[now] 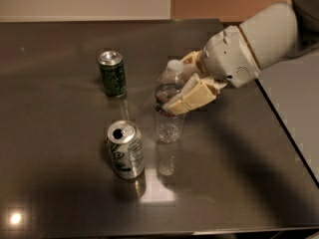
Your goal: Move water bottle near 7up can
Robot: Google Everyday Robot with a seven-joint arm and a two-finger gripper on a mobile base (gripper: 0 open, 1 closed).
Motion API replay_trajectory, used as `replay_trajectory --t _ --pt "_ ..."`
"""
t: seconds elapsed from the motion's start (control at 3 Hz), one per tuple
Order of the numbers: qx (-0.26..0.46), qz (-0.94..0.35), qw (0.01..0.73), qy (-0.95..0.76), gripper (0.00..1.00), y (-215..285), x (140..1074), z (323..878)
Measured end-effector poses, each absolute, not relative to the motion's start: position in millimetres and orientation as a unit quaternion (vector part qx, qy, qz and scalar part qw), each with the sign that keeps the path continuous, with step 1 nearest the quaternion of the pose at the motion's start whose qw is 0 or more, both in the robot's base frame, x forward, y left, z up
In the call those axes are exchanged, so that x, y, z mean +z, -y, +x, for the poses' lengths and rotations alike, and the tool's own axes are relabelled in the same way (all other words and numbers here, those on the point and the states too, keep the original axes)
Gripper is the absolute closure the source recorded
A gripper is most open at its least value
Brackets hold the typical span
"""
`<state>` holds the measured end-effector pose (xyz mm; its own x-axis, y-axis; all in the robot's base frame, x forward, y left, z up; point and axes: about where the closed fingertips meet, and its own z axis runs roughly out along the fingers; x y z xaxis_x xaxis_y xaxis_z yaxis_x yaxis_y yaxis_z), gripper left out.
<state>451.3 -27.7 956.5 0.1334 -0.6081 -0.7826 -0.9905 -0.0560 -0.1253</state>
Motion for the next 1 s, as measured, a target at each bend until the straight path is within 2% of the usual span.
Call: replay_trajectory --t 0.67,1.0 --pt "0.302 -0.678 0.329 -0.584 1.00 22 949 437" --pt "0.308 -0.684 0.319 -0.580 0.82 19 946 432"
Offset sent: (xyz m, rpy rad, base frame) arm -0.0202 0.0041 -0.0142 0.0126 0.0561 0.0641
